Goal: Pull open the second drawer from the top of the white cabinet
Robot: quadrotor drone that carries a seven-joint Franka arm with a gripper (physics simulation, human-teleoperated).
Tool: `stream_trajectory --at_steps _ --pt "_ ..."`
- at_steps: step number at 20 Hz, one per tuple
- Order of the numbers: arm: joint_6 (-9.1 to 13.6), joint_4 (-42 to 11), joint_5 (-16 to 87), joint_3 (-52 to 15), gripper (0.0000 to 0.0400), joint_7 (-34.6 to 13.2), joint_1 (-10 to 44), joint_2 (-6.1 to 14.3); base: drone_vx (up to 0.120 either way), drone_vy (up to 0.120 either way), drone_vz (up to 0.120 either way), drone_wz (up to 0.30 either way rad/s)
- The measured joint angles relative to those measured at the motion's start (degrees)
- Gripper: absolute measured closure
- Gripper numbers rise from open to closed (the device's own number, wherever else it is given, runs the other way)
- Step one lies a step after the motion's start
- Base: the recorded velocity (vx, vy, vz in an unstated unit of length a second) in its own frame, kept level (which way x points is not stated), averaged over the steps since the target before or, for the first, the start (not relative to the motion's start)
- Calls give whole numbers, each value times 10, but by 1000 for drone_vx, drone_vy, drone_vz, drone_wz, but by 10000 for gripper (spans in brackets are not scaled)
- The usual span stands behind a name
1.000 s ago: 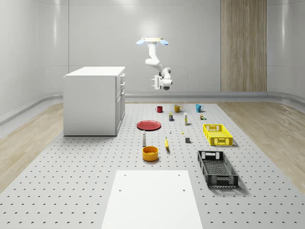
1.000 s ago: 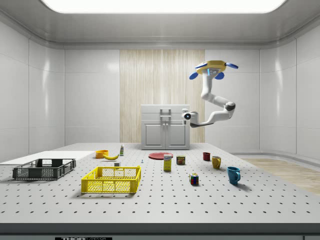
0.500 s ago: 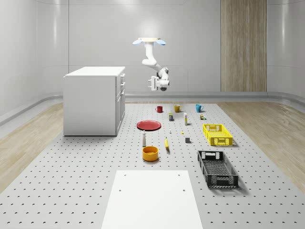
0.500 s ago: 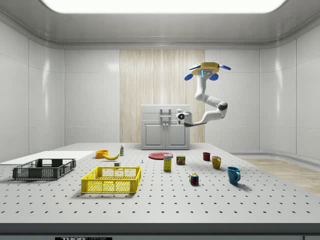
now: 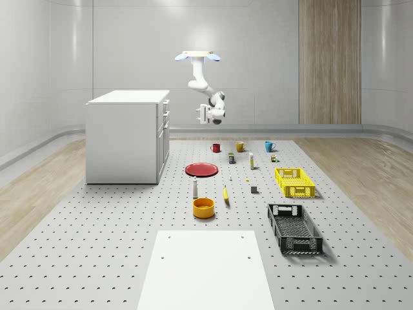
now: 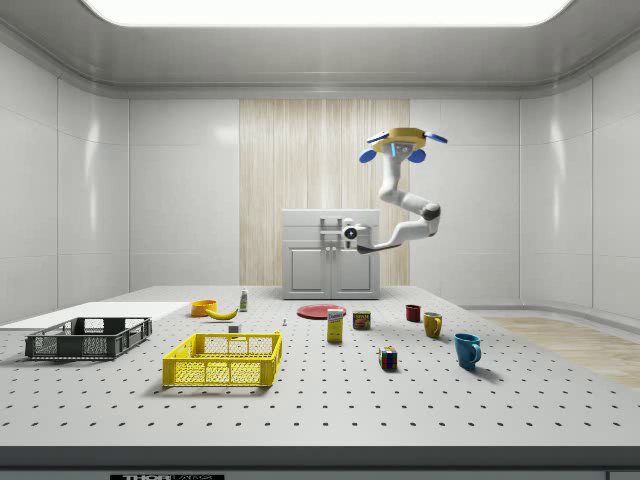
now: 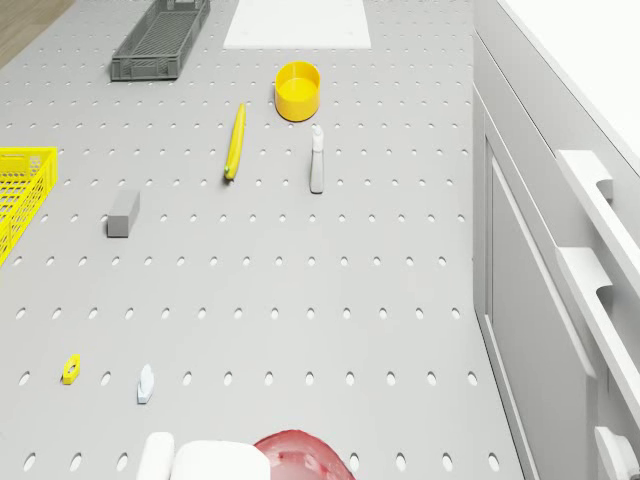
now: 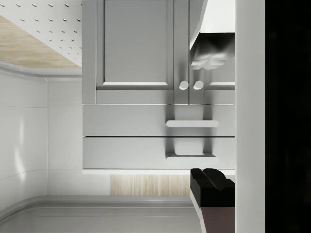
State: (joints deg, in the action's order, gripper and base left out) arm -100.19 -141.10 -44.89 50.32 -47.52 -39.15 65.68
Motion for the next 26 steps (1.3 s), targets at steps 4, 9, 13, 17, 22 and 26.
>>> stream_trajectory --at_steps 4,9,13,17,22,26 --pt "-3 0 3 1 100 -3 -3 4 120 0 0 0" --pt "-13 -7 1 -4 100 -4 -7 8 40 0 0 0" --pt "-34 -20 -10 -19 100 -2 -11 9 0 0 0 0" --pt "-58 -36 -26 -38 100 3 -17 9 0 0 0 0" --pt "-92 -55 -52 -65 100 11 -27 5 0 0 0 0" --pt "-120 -69 -77 -88 100 19 -37 -1 0 0 0 0"
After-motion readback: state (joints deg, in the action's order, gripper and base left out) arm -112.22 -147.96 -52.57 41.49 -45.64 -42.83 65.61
